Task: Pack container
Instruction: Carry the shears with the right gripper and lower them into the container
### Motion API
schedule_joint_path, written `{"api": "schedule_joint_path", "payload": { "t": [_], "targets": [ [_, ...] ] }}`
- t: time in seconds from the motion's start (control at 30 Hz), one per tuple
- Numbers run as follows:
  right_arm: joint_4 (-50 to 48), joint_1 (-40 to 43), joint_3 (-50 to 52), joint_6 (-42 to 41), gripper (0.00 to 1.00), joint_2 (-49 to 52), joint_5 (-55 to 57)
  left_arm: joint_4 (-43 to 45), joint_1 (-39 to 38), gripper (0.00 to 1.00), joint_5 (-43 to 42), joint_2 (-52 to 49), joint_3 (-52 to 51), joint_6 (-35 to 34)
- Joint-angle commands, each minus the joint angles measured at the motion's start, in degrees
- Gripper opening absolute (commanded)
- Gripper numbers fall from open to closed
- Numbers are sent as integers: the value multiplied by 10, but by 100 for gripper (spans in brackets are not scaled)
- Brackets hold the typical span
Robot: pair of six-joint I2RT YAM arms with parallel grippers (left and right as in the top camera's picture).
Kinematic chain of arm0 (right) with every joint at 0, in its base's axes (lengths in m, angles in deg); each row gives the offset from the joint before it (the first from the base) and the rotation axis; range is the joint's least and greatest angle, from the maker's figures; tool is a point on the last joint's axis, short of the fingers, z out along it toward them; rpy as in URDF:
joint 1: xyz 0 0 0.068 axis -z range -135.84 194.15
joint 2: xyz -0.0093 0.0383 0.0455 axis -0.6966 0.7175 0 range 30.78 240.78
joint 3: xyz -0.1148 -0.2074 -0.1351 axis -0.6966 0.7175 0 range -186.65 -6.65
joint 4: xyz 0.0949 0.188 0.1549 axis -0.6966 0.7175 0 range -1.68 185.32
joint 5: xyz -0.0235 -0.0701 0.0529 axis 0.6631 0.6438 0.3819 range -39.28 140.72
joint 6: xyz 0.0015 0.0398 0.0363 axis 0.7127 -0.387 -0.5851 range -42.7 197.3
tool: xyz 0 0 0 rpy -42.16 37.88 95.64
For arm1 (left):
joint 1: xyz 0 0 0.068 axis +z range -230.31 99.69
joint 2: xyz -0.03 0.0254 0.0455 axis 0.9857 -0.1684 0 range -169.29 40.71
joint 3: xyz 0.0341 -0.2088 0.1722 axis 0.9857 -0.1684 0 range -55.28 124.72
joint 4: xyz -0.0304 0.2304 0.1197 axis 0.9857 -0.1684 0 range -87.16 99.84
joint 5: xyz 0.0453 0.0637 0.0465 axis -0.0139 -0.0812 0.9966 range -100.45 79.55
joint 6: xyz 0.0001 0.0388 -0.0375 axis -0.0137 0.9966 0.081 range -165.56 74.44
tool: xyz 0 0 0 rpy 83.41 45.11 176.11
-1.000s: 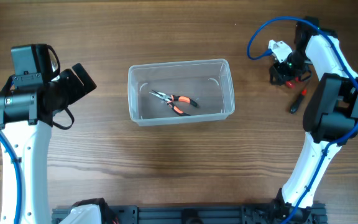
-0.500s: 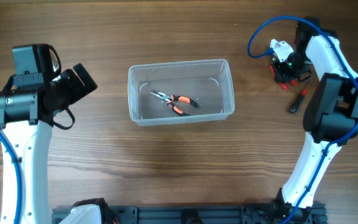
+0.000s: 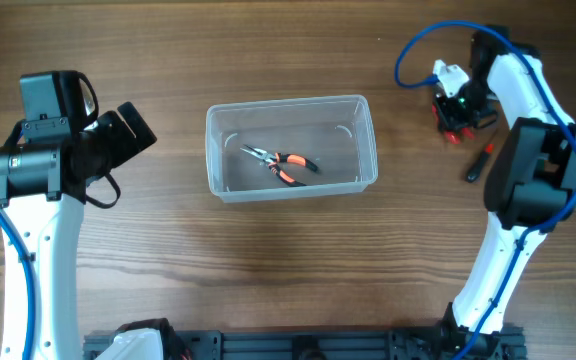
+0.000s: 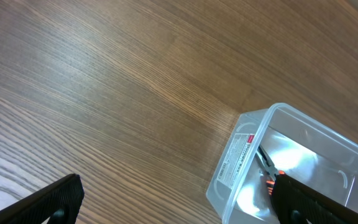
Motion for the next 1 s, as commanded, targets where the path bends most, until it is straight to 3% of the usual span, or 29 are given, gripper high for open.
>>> {"api": "schedule_joint_path", "payload": {
  "t": [0.0,0.17,0.37,0.43,0.6,0.97],
  "targets": [
    [8,-50,-54,-31,4,-104,-14,-1,-3,100,-7,-3,4,-5],
    [14,-134,-63,-14,4,-226,-14,-1,-3,100,-7,-3,4,-5],
    [76,-266,-63,148,4,-279,-44,0,-3,100,-7,-3,4,-4],
    [97,-313,-58,197,4,-272,-50,0,-3,100,-7,-3,4,12],
    [76,-367,-26,196,5,-235,-56,0,-3,100,-7,-3,4,26],
    [48,-379,24,217,4,-95,-65,-1,-3,100,-7,-3,4,26]
  ]
}}
